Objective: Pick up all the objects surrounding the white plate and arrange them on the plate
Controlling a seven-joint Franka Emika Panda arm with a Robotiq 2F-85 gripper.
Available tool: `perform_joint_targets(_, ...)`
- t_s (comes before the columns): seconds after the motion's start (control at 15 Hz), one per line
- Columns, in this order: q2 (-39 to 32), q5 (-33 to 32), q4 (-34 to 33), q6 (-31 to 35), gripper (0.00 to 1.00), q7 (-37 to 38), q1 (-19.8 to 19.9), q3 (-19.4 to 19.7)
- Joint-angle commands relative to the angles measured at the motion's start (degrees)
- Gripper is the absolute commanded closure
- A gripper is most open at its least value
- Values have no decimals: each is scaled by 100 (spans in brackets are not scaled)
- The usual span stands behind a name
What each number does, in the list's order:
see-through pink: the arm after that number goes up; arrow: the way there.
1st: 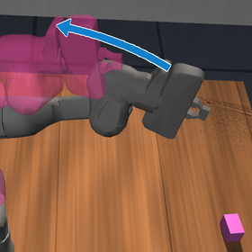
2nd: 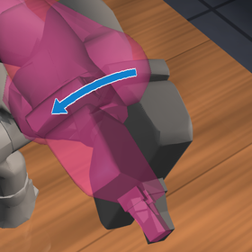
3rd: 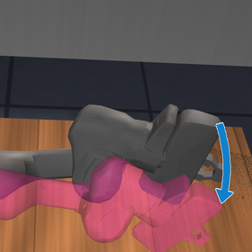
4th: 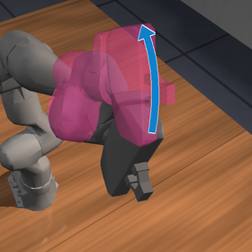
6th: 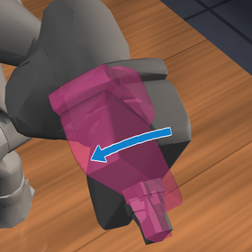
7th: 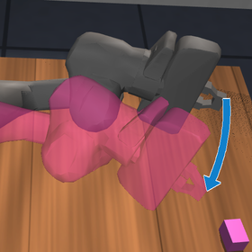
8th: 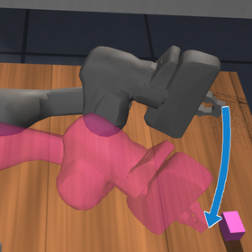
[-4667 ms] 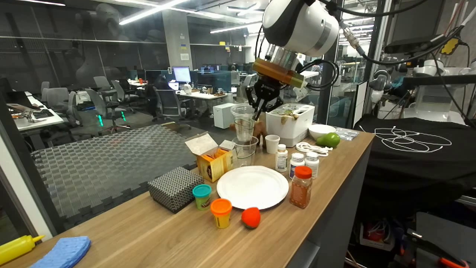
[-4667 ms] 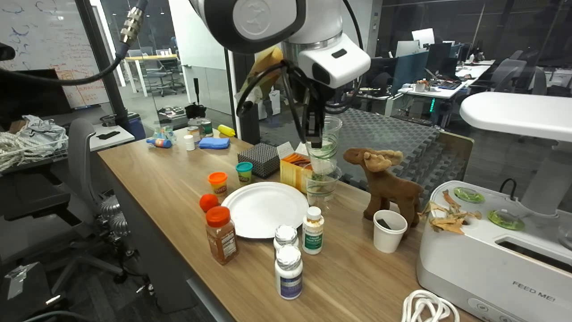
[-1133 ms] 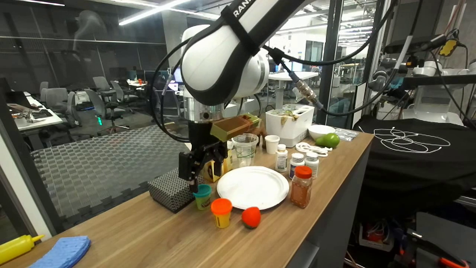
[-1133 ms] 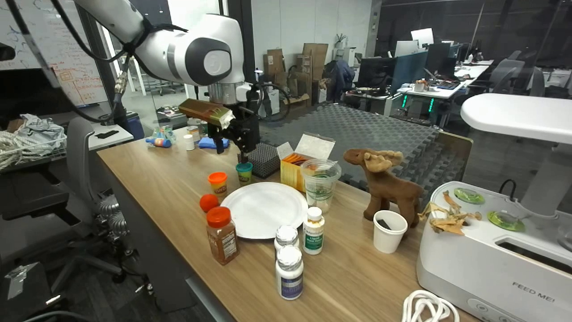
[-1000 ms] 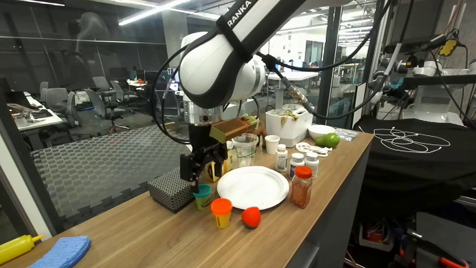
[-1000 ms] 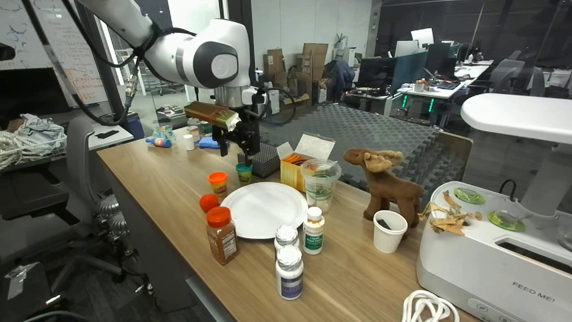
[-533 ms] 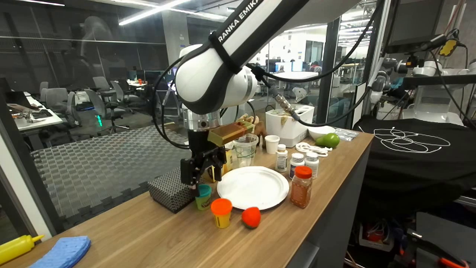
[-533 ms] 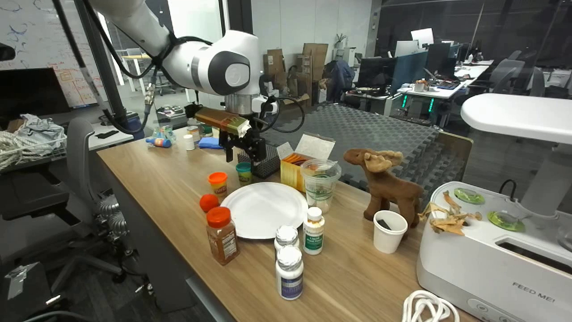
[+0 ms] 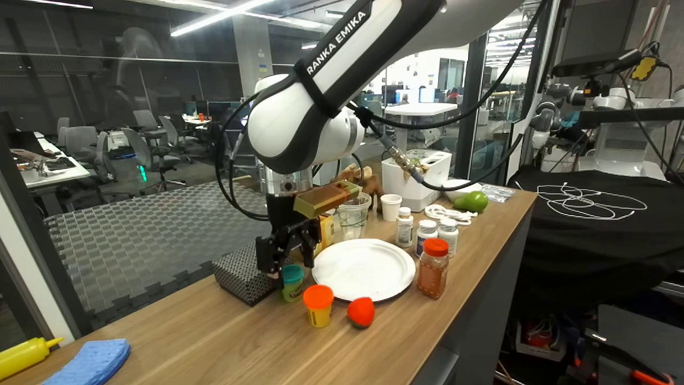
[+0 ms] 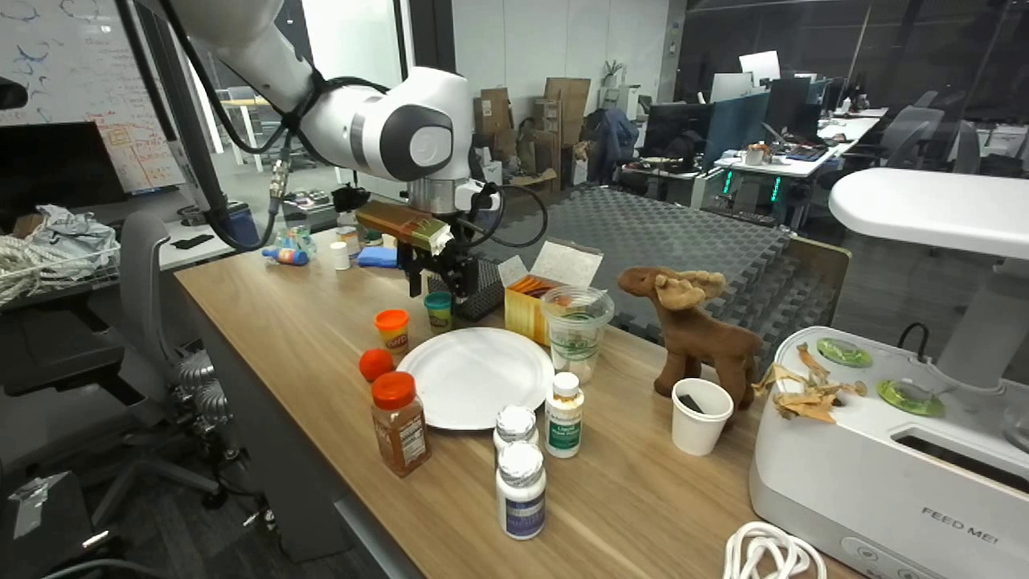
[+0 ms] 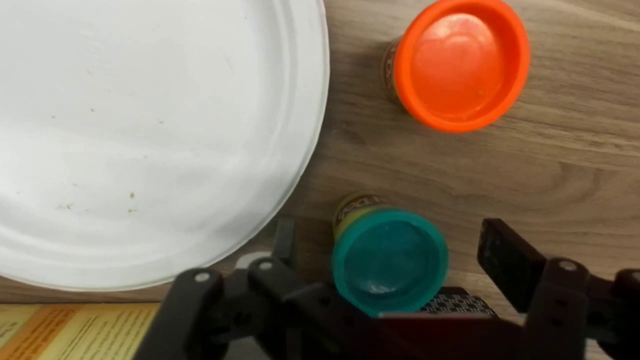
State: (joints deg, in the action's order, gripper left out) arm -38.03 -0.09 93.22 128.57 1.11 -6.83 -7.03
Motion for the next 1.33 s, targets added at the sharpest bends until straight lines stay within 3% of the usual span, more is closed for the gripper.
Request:
perform_joint_targets(0.0,-120,133,-228,139,40,150,-67,48)
perform_joint_targets(0.27,-72,123,-166,428,70,383,-105,80)
perform_joint_targets(0.33,-36,108,-121,517,72,453,-123,97)
perform_joint_targets(0.8,430,-50,337,1002,72,1253,-262,472)
perform_joint_targets(1.27,807,-184,777,951,72,1712,-217,921)
